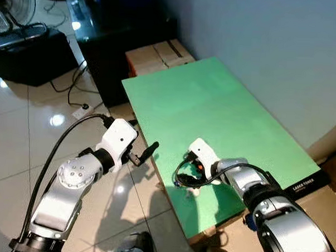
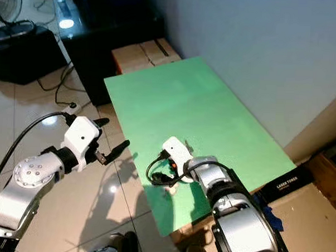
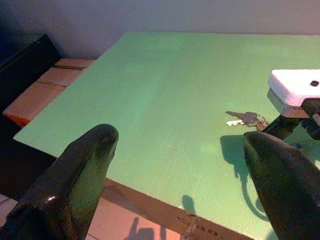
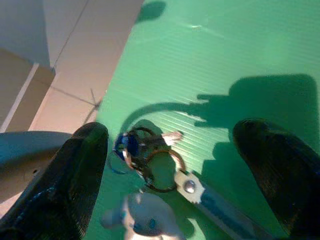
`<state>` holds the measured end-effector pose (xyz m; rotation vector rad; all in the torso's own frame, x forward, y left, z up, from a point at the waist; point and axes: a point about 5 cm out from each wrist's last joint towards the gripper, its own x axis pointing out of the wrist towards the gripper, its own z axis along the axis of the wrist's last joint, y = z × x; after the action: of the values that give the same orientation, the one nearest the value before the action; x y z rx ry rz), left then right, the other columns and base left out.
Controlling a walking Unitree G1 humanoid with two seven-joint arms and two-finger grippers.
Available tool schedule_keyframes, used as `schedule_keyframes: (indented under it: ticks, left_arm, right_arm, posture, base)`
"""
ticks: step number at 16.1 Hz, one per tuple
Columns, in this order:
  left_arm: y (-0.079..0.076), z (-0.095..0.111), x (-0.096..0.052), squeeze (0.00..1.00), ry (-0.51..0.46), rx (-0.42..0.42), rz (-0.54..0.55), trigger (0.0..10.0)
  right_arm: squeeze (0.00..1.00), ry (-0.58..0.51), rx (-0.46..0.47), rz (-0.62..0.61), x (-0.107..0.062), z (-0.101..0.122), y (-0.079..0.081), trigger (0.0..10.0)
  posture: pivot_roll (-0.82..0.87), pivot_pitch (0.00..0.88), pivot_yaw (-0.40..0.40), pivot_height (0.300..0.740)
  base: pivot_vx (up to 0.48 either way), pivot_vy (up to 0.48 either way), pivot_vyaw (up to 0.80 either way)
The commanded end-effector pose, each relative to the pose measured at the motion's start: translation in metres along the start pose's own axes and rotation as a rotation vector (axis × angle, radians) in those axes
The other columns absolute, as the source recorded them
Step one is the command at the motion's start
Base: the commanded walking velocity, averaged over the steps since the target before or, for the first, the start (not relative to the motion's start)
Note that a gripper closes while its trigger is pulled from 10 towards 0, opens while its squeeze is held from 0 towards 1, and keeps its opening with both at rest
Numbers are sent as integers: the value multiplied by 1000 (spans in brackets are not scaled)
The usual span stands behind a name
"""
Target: Hang keys on a hook
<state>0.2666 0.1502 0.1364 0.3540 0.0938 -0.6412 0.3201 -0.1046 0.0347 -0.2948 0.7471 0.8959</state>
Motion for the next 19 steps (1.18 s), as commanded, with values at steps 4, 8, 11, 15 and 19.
schedule_keyframes:
  ticks: [4,8,11,15,19]
  left_arm:
    - [2,5,-2,0,4,5,-4,10000]
    - [1,6,-3,0,9,4,-12,10000]
    - [-2,6,-3,0,11,3,-40,10000]
    - [-12,12,-5,0,-16,-5,-184,10000]
    - [-13,15,-9,0,2,80,-323,10000]
  right_arm:
    - [1000,-7,-51,49,3,13,4,10000]
    - [898,104,-196,14,4,5,3,10000]
    - [0,144,-276,-1,5,2,3,10000]
    - [0,172,-344,-43,6,-3,2,10000]
    - [0,182,-365,-52,6,-7,2,10000]
  posture:
    - [18,196,76,740]
    - [19,201,77,740]
    - [22,196,77,740]
    - [21,201,82,740]
    - [18,202,83,740]
  base:
    - [0,0,0]
    - [0,0,0]
    - [0,0,0]
    - [0,0,0]
    - [0,0,0]
